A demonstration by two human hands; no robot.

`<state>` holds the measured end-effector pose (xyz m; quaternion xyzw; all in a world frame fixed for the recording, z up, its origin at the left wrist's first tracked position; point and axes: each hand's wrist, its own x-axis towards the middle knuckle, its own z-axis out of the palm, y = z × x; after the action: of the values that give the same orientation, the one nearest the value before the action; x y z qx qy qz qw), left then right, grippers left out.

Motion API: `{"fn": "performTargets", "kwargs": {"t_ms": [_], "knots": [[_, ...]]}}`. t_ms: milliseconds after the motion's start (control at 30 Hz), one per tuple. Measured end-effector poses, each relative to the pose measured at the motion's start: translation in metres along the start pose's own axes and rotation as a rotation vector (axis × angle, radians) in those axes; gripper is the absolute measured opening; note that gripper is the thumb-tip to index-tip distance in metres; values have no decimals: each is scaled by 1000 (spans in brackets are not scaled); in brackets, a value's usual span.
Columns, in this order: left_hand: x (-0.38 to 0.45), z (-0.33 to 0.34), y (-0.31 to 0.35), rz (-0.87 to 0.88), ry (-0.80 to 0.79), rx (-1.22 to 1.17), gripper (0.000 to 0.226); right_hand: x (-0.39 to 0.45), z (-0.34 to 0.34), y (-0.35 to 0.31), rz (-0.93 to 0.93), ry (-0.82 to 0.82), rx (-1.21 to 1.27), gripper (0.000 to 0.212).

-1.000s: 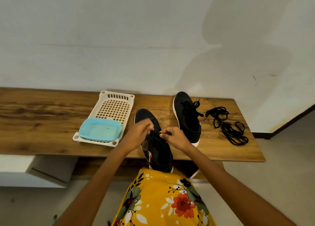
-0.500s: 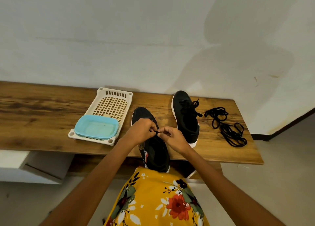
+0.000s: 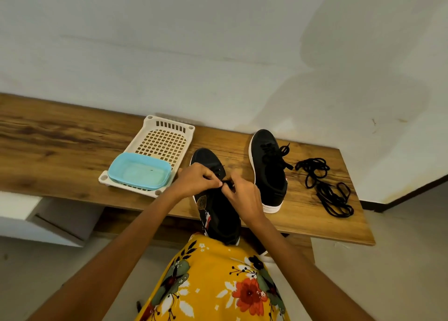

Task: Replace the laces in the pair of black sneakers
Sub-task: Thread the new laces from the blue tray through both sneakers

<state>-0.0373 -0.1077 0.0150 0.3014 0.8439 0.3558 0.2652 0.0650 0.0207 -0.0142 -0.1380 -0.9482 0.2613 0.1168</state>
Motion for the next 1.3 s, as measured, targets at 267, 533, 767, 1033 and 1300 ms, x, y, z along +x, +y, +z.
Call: {"fn": "performTargets", "kwargs": {"t_ms": [267, 533, 767, 1033, 1300], "knots": [[17, -1, -9, -102, -100, -382, 16, -1, 2, 0, -31, 37, -24, 14], [26, -7, -14, -2, -160, -71, 15, 0, 9, 7, -50, 80, 33, 16], [12, 5, -20, -190, 270, -651, 22, -3, 15, 11, -29, 94, 101, 15], [-21, 24, -17, 67, 168, -315, 64, -4, 10, 4, 4, 35, 105, 22], [-21, 17, -44, 18, 277, -404, 32, -3, 11, 1, 22, 46, 122, 21]]}}
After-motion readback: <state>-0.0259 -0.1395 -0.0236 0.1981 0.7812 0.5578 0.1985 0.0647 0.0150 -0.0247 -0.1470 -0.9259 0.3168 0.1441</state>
